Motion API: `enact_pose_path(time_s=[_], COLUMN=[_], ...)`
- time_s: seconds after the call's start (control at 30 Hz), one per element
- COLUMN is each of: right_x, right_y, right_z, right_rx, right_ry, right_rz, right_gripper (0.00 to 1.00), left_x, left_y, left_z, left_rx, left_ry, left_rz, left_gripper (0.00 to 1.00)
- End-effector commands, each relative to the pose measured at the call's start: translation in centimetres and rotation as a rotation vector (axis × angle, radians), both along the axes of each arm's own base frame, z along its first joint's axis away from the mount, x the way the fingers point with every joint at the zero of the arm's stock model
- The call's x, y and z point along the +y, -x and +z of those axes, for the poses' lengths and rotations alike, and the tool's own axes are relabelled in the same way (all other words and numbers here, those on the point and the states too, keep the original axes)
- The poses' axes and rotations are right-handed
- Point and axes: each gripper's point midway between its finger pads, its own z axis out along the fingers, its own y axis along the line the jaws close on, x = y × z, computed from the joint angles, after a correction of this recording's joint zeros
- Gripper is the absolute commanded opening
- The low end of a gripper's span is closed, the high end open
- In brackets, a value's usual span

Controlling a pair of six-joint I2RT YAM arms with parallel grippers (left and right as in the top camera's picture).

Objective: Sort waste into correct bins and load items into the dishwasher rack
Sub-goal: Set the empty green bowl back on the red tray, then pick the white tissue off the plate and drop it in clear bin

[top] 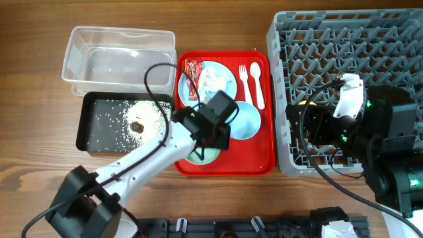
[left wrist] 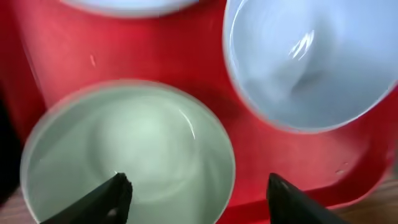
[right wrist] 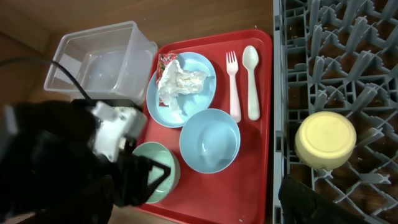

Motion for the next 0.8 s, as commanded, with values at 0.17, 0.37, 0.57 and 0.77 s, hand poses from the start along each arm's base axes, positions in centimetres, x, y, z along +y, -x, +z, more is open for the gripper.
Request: enact_pose_path(time_s=[0.17,0.37,0.57,0.77], right_x=[-0.3,-0.5,-0.4,-0.4], right_y=[-0.2,-0.6,-0.9,-0.9], right_z=[0.2,-0.4,-1.0,-1.0], right_rx=[-0.010,0.018,0.040,0.042], right_ry=[0.010,0.021,0.024,0.024], right_rz=[-0.014,-0.025,-0.024,-0.024], right_gripper=[0.87,0.87,0.87,0.87], left_x=[1.4,0.5,0.9,14.3], left_y=[-16.1,-17.0,-17.5,-19.9], left_z=[2.6,-5.2,3.3,11.0], left_rx=[-0.409,-0.318,-0.450,-0.613], left_ry=[0.100,0.052,0.150,0.071], left_rz=[0.167,0.102,0.122,0.424], left_gripper=[0.84,0.61,0.04,0.04])
